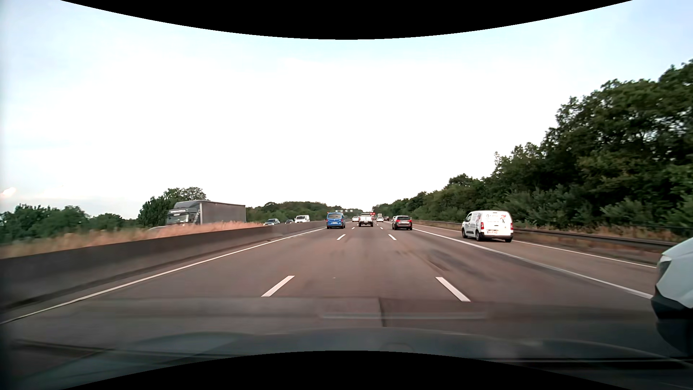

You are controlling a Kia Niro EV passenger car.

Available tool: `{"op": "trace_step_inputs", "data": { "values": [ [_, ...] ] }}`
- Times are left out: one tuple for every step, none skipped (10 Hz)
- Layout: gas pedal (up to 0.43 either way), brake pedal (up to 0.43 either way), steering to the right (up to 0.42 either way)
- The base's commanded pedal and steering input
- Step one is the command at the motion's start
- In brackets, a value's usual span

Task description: Follow the waypoints while adhering to traffic rules and regulations

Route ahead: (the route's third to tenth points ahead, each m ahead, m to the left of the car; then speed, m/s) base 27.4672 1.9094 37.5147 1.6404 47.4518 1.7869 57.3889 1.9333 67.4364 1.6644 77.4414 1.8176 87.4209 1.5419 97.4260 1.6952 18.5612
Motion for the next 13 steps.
{"op": "trace_step_inputs", "data": {
  "values": [
    [0.0, 0.0, -0.004],
    [0.0, 0.0, -0.004],
    [0.0, 0.0, -0.004],
    [0.0, 0.0, -0.004],
    [0.039, 0.0, -0.004],
    [0.039, 0.0, -0.004],
    [0.079, 0.0, -0.004],
    [0.079, 0.0, -0.004],
    [0.087, 0.0, -0.004],
    [0.087, 0.0, -0.004],
    [0.087, 0.0, -0.004],
    [0.11, 0.0, -0.004],
    [0.11, 0.0, -0.004]
  ]
}}
